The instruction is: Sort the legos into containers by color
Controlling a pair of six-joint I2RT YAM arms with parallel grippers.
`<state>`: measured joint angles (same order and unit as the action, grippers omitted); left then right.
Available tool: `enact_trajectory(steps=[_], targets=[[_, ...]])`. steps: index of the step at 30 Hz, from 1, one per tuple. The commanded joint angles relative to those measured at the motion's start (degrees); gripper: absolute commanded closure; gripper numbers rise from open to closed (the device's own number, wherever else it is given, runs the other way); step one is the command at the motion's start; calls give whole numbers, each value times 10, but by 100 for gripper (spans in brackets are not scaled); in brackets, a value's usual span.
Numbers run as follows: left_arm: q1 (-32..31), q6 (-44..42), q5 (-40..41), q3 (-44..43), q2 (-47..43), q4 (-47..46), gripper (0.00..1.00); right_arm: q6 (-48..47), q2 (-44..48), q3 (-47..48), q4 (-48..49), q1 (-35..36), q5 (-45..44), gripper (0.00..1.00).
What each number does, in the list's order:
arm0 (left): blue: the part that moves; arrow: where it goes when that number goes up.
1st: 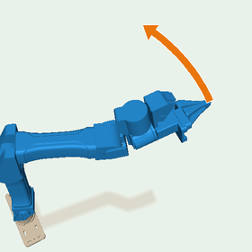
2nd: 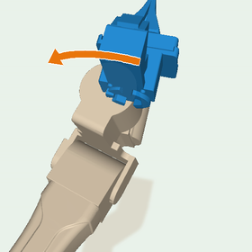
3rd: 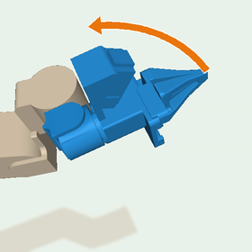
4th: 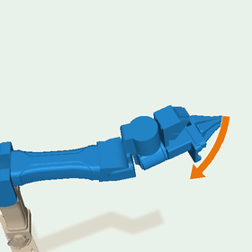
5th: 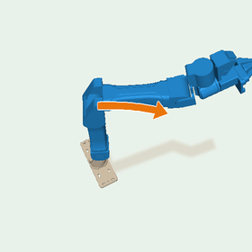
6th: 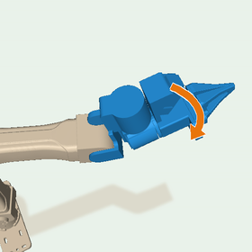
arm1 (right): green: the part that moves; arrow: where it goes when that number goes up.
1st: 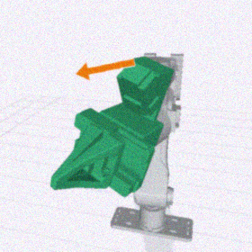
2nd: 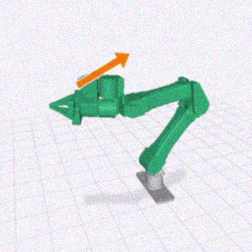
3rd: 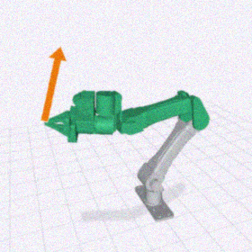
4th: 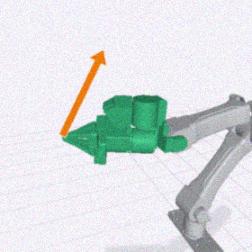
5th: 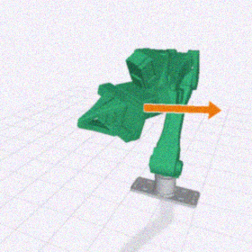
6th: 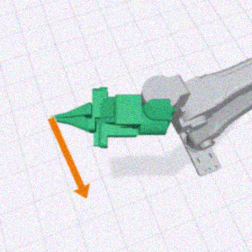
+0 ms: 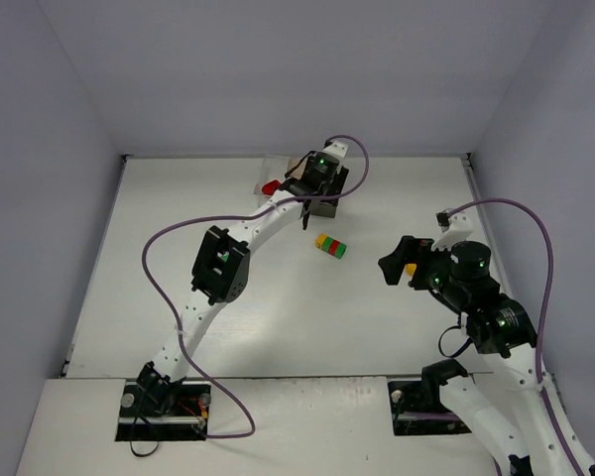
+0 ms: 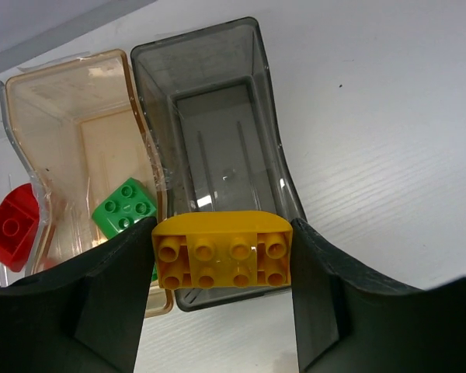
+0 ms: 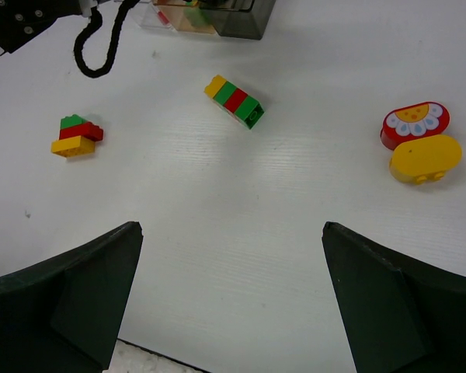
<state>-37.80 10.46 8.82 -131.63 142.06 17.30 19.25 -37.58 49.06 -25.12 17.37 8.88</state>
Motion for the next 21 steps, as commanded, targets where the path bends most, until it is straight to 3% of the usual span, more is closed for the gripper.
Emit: enact_trajectory(steps=[1,2,3,6,10,14,21], targets=[[6,-11,-8,-37,-35,-60,73,-7,-9,2,28,3,17,2],[6,-11,-9,-37,-35,-63,71,-7,-9,2,28,3,17,2],[6,-10,-13,-37,-35,-66,63,-7,-9,2,28,3,19,2],[6,-8,-13,-40,-31,-68,57,-8,-6,3,28,3,19,2],[7,-4,-6,-39,-30,-67,35,-10,-6,4,28,3,24,2],[10,-2,-3,-23,-41,-67,29,-10,-4,5,28,3,27,2],[15,7,-7,51,-114,-75,27,-15,-12,7,28,3,33,2]])
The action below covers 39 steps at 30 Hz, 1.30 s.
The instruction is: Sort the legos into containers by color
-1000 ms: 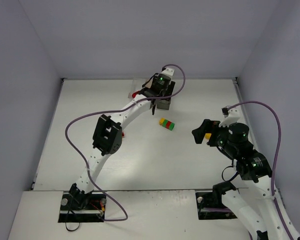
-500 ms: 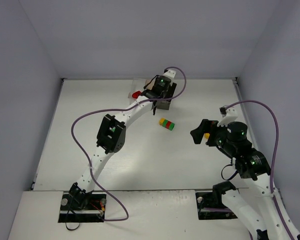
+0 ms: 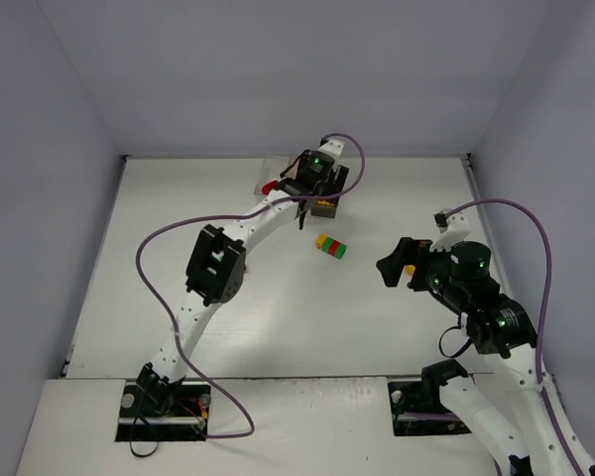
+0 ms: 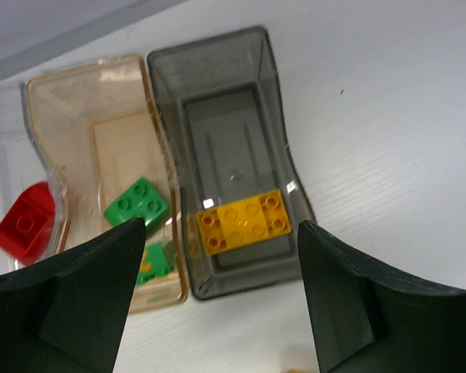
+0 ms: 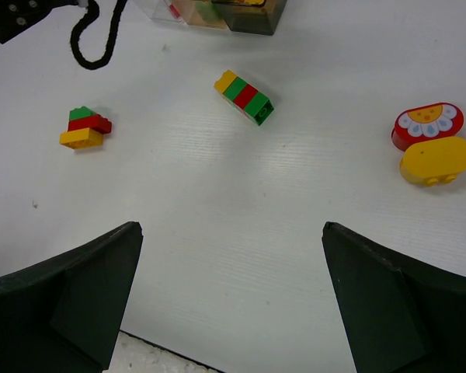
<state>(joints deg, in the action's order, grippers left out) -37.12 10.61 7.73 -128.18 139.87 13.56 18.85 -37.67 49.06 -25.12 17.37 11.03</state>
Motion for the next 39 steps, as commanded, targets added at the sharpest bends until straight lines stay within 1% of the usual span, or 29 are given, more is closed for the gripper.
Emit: enact_trajectory(steps=[1,3,4,6,7,9,10,11,12,13,14,15,17,18,20,24,26,29,31,33,39], targets=[[10,9,4,34,-125,-36,27,-12,-14,10,29,3,16,2],[20,26,1,80,-165,-35,27,-17,-27,16,29,3,21,3],[26,31,-3,131,-207,-25,27,-19,-30,20,29,3,27,3],[46,41,-17,185,-250,-9,27,-22,-42,24,30,3,31,4],[55,43,-24,239,-293,10,27,-22,-44,27,30,3,32,4],[78,57,-23,285,-333,46,27,-22,-50,28,32,3,35,4],[86,63,-8,325,-371,86,27,-21,-50,28,33,3,36,4],[91,69,3,345,-390,107,27,-20,-54,26,37,3,40,4],[94,83,16,365,-426,125,27,-19,-55,24,39,3,43,4],[97,93,44,385,-446,156,27,-15,-56,22,39,3,44,4],[97,106,54,424,-463,169,27,-13,-58,19,45,3,44,4],[97,140,61,442,-479,182,27,-10,-60,13,47,3,49,4],[100,172,72,490,-517,216,26,-4,-67,7,55,3,54,3],[101,212,79,504,-531,228,26,-2,-70,3,58,3,59,4],[101,253,82,540,-540,247,23,1,-75,-2,67,3,65,3],[101,313,78,565,-530,272,22,6,-84,-4,78,3,73,3],[100,335,76,577,-519,270,22,7,-86,-5,83,3,79,4],[101,350,91,597,-494,265,21,11,-83,-11,87,3,80,4],[101,358,100,606,-481,246,21,14,-79,-15,89,3,84,4],[100,362,96,607,-470,229,22,14,-75,-18,88,3,85,3],[99,368,78,602,-439,220,22,16,-63,-24,88,3,84,4]])
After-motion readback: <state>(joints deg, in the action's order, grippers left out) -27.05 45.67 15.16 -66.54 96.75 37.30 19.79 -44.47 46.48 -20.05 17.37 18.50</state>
